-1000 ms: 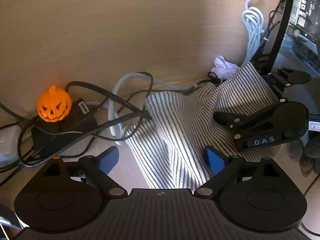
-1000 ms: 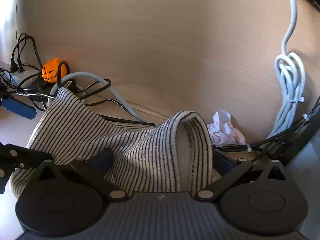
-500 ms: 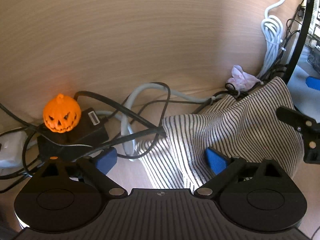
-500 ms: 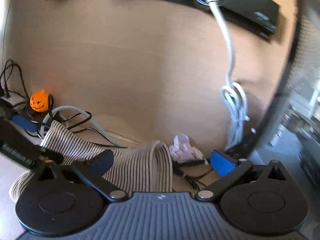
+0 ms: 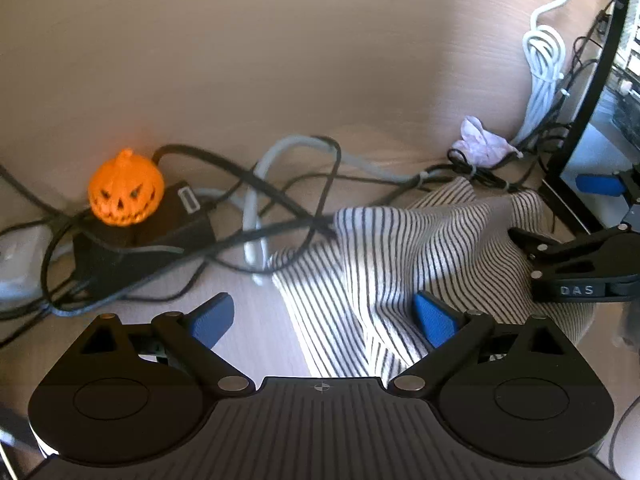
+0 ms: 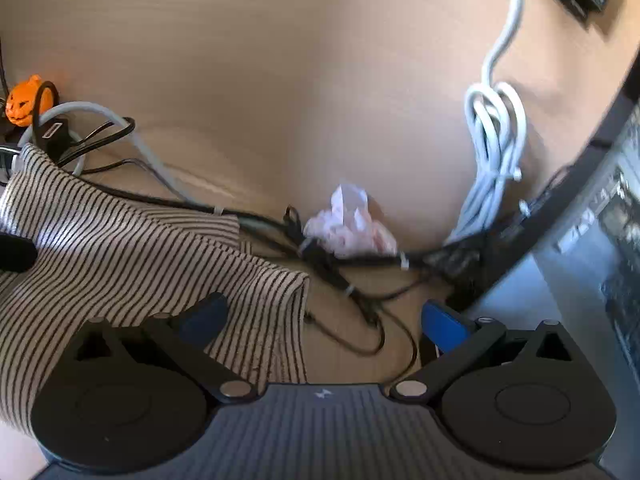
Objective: Fold clothes
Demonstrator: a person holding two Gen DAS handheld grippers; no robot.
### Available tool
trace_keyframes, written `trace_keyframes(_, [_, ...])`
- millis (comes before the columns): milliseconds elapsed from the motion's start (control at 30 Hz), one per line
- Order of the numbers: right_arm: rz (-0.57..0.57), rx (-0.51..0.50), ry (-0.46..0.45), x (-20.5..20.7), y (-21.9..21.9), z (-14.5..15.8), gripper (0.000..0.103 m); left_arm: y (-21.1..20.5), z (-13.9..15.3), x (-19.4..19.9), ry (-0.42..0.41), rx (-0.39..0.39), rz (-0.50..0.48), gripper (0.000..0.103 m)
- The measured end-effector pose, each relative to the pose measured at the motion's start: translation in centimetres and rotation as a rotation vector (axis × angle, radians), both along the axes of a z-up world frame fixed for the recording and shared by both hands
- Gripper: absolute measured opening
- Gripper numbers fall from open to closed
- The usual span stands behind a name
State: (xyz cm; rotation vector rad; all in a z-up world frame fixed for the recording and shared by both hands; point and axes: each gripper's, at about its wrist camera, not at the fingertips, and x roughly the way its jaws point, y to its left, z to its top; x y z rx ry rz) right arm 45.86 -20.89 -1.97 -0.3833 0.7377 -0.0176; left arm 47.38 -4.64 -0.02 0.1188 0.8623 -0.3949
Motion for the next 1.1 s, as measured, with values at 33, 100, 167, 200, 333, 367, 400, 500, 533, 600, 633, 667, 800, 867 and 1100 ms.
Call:
trace_keyframes(33, [0.002, 0.009, 0.012, -0.4, 0.3, 0.0, 0.103, 0.2, 0.1, -0.4, 0.002, 0.005, -0.001, 0.099])
trace_keyframes(100, [0.012, 0.016, 0.028, -1.9, 0.7, -0.1, 0.103, 0.7, 0.6, -1.5, 0.001, 0.011, -0.003, 0.099])
trace_keyframes(167, [0.025, 0.021, 0.039, -4.2, 1.2, -0.1, 0.103, 1.3, 1.2, -2.7, -0.003, 0.014, -0.006, 0.098])
trace_keyframes(200, [0.031, 0.023, 0.045, -5.4, 1.4, 0.0, 0.103, 1.6, 1.5, -3.5, -0.007, 0.012, -0.008, 0.098])
trace_keyframes(333, [0.093, 0.119, 0.104, -10.5, 2.5, 0.8, 0.103, 2.9, 2.6, -7.5, -0.035, 0.016, -0.029, 0.098])
trace_keyframes(367, [0.134, 0.162, 0.124, -11.9, 2.8, 1.0, 0.103, 3.1, 2.7, -8.4, -0.044, 0.027, -0.026, 0.098])
trace_keyframes(400, [0.175, 0.202, 0.137, -12.9, 2.9, 1.4, 0.103, 3.5, 3.0, -9.3, -0.052, 0.034, -0.02, 0.098])
trace_keyframes(500, [0.251, 0.253, 0.091, -15.4, 3.1, 3.6, 0.103, 5.0, 3.8, -11.8, -0.065, 0.034, 0.011, 0.098])
trace_keyframes(533, [0.241, 0.253, 0.045, -15.8, 2.8, 4.5, 0.103, 5.6, 4.0, -12.4, -0.061, 0.027, 0.026, 0.098])
trace_keyframes(600, [0.185, 0.19, -0.028, -14.6, 2.4, 4.6, 0.103, 6.2, 3.9, -13.2, -0.041, 0.017, 0.05, 0.098])
trace_keyframes(633, [0.156, 0.157, -0.063, -14.0, 2.3, 4.6, 0.103, 6.4, 3.7, -13.5, -0.026, 0.014, 0.059, 0.098])
trace_keyframes(667, [0.127, 0.123, -0.099, -13.4, 2.1, 4.6, 0.103, 6.3, 3.3, -13.8, -0.008, 0.014, 0.066, 0.098])
trace_keyframes(800, [0.13, -0.024, -0.109, -9.9, 2.8, 1.2, 0.103, 5.7, 2.2, -15.0, 0.045, 0.014, 0.064, 0.098])
trace_keyframes(867, [0.167, -0.028, -0.037, -8.6, 3.2, -1.0, 0.103, 5.7, 2.0, -15.7, 0.05, 0.014, 0.066, 0.098])
trace_keyframes(1100, [0.187, 0.103, 0.044, -15.3, 5.4, -1.1, 0.099, 10.0, 2.0, -16.1, 0.015, 0.058, 0.209, 0.098])
